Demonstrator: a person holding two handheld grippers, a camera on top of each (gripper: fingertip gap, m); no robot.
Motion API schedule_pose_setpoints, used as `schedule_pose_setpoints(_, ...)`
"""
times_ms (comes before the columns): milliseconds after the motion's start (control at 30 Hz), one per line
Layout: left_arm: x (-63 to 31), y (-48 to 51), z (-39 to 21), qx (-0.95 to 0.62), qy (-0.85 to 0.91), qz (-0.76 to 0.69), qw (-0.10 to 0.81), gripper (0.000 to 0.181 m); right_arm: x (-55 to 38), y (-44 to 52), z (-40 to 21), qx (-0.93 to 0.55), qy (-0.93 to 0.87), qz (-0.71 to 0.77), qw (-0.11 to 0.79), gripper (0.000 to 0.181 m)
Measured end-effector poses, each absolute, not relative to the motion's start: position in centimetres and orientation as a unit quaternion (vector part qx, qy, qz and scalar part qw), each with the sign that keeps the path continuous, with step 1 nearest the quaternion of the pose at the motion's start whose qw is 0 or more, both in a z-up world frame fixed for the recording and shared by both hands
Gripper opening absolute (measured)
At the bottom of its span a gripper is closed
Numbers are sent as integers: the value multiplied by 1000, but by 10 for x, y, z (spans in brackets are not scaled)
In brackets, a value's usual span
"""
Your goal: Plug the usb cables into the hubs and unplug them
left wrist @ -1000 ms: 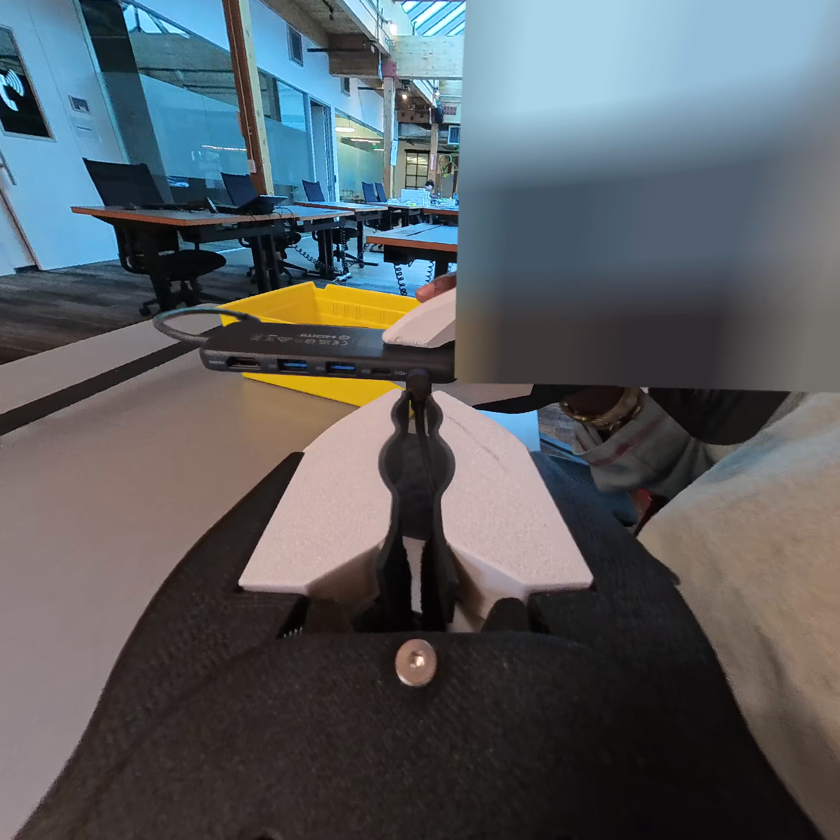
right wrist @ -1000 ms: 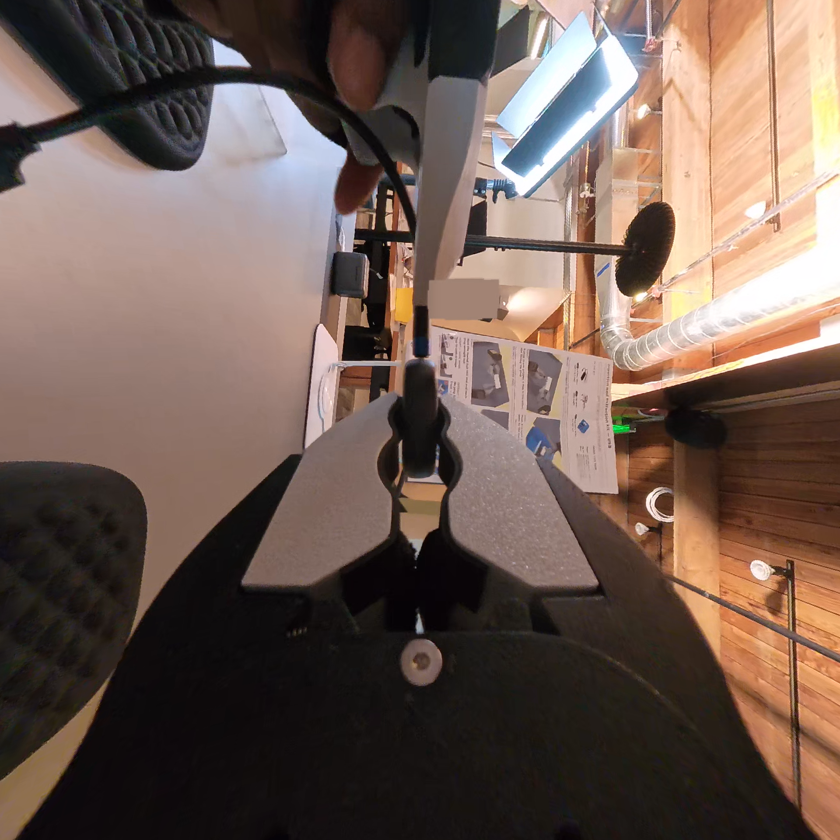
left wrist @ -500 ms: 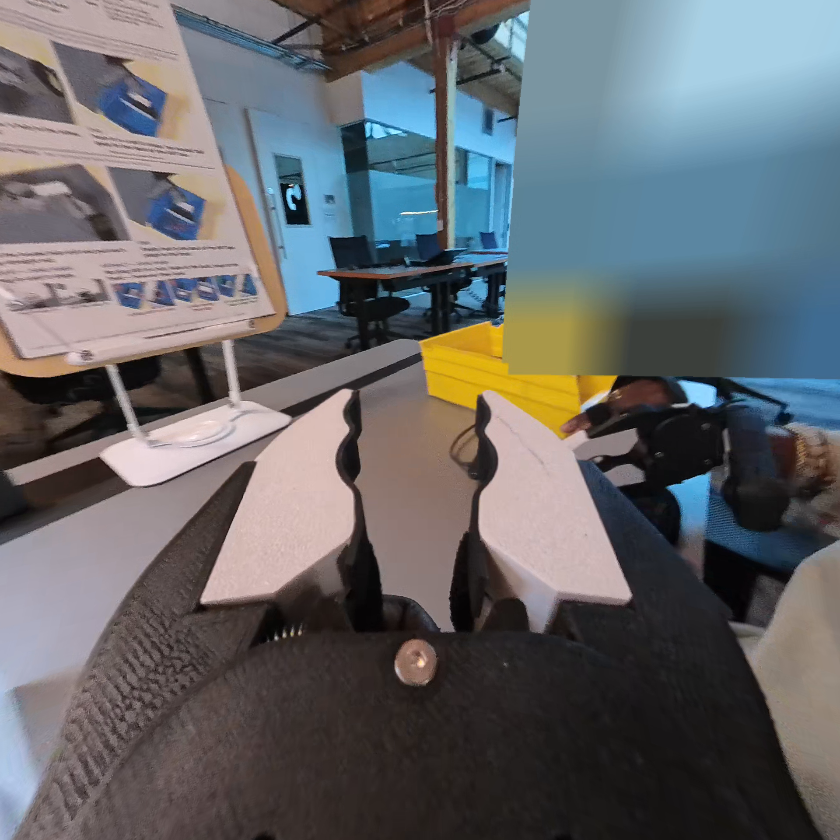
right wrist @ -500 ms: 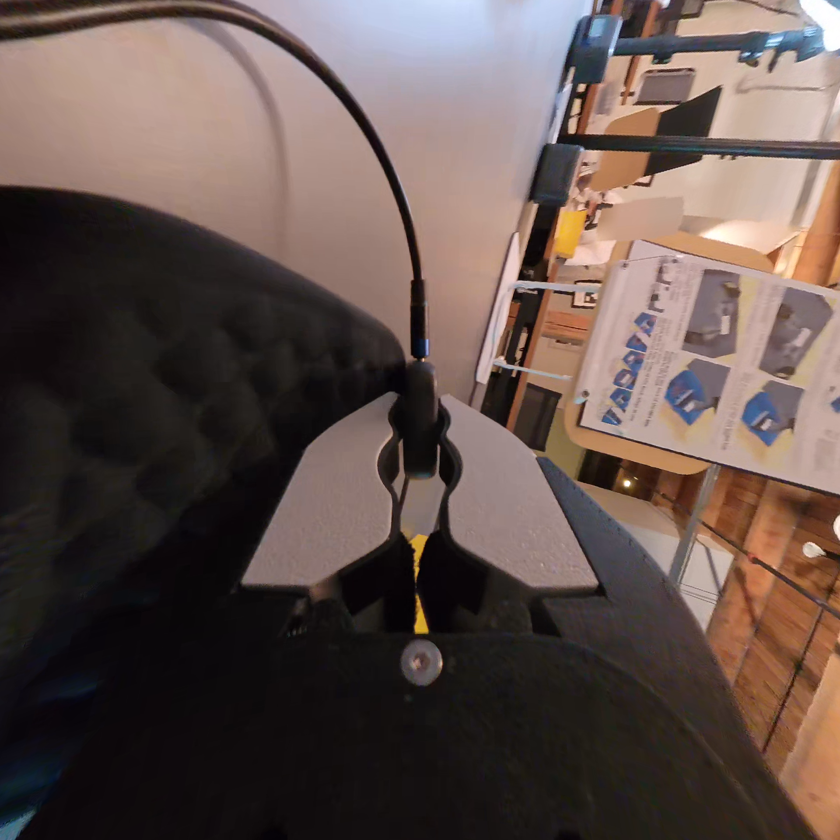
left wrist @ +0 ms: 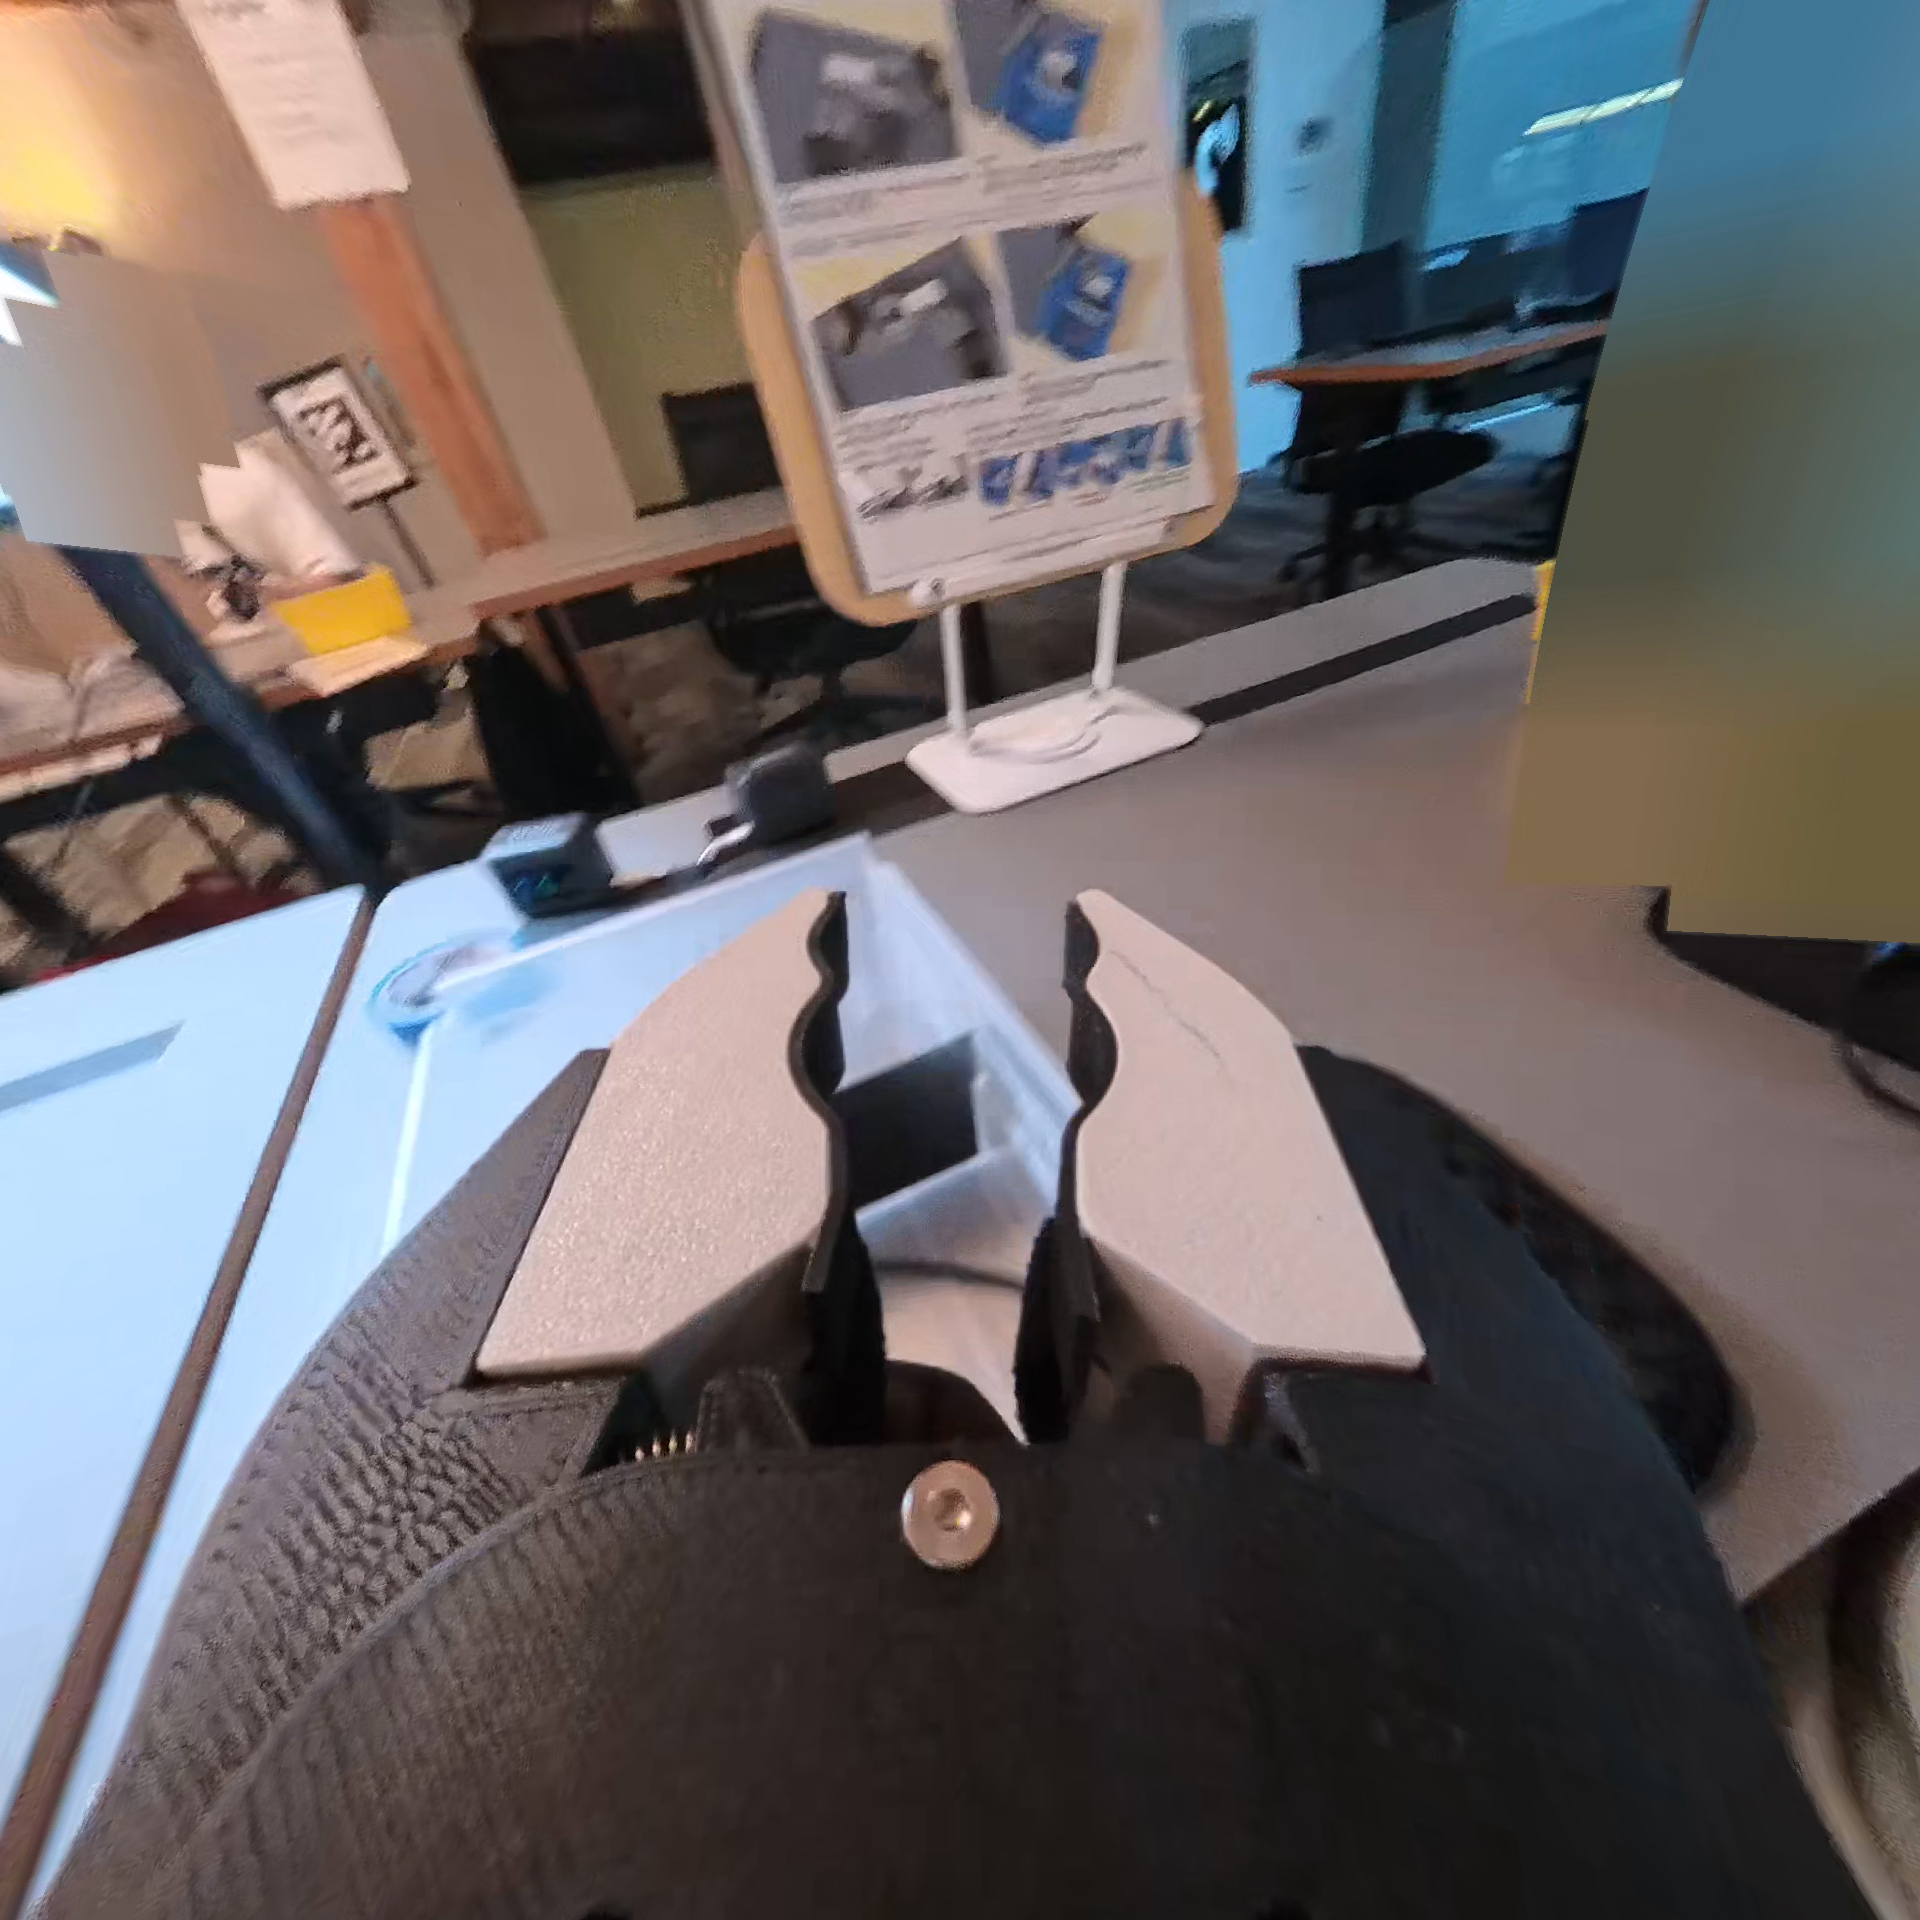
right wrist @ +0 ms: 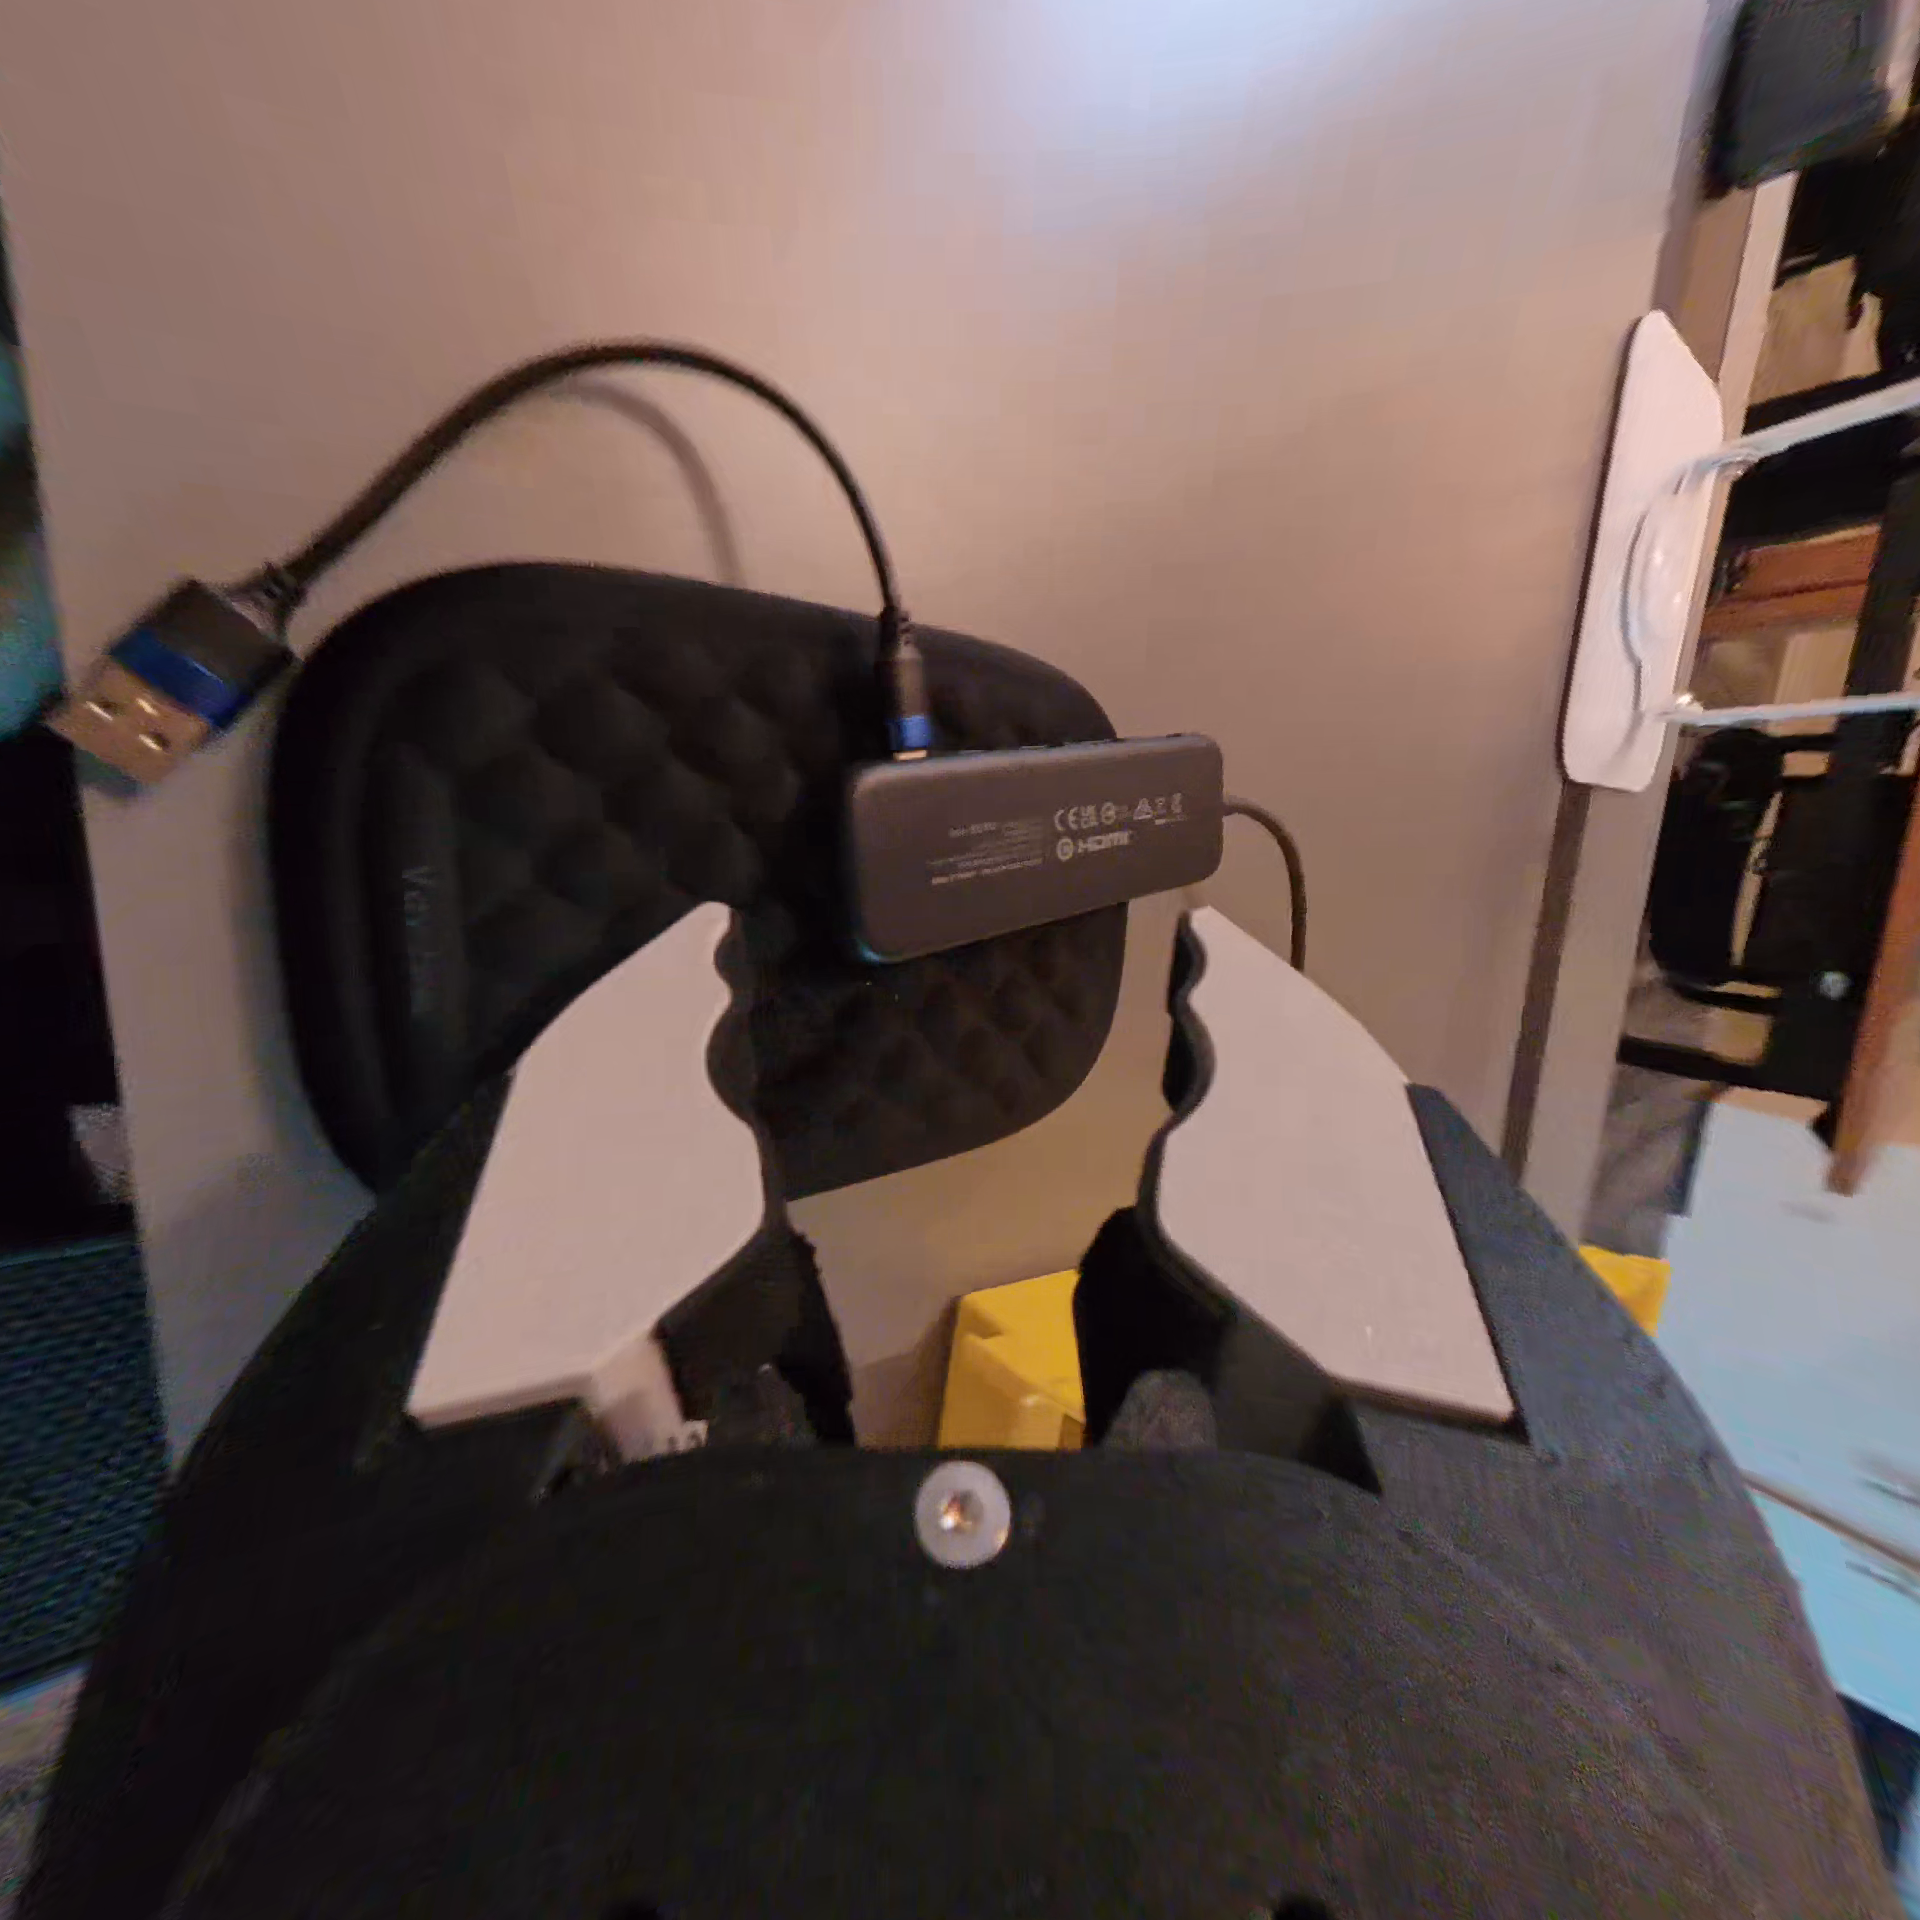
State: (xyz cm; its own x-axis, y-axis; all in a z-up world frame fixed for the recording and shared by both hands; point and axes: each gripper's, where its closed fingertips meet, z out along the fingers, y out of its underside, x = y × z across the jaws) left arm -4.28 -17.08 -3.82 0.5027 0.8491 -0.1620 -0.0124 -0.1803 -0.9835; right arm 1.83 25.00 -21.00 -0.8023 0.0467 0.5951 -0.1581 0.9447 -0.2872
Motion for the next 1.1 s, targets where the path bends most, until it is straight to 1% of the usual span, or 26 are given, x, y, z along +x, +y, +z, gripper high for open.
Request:
schedule_pose_setpoints(67,-43,-197,-51,-672,-354,388,522,38,19,248,-198,7,-930,195,311,84)
schedule_pose_setpoints(133,-45,-205,-70,-700,-368,359,495,36,18,248,-186,5,-922,208,326,85)
schedule_pose_setpoints(233,-50,-192,-108,-787,-311,285,450,29,16,243,-172,20,-910,214,353,85)
schedule_pose_setpoints(367,-77,-196,-149,-891,-171,294,302,21,20,230,-157,37,-895,242,373,83)
schedule_pose_setpoints(433,-86,-195,-168,-926,-100,278,234,21,22,225,-149,45,-884,256,388,81)
schedule_pose_setpoints(567,-103,-206,-210,-968,-1,235,89,22,25,220,-137,69,-864,274,418,72)
schedule_pose_setpoints(633,-111,-211,-224,-975,32,213,47,22,26,221,-134,77,-859,272,427,70)
schedule_pose_setpoints(700,-117,-210,-231,-978,58,195,37,21,26,222,-132,81,-856,270,433,68)
schedule_pose_setpoints(833,-118,-202,-240,-985,83,140,53,20,27,222,-130,87,-849,272,444,64)
schedule_pose_setpoints(933,-122,-207,-249,-990,82,112,25,20,26,222,-131,90,-848,267,448,64)
schedule_pose_setpoints(967,-123,-210,-252,-992,76,104,12,16,25,222,-132,91,-849,264,449,63)
schedule_pose_setpoints(1033,-124,-206,-252,-993,61,99,22,15,24,222,-133,92,-849,258,452,63)
schedule_pose_setpoints(1100,-123,-205,-254,-994,48,91,29,6,23,224,-134,92,-850,252,454,63)
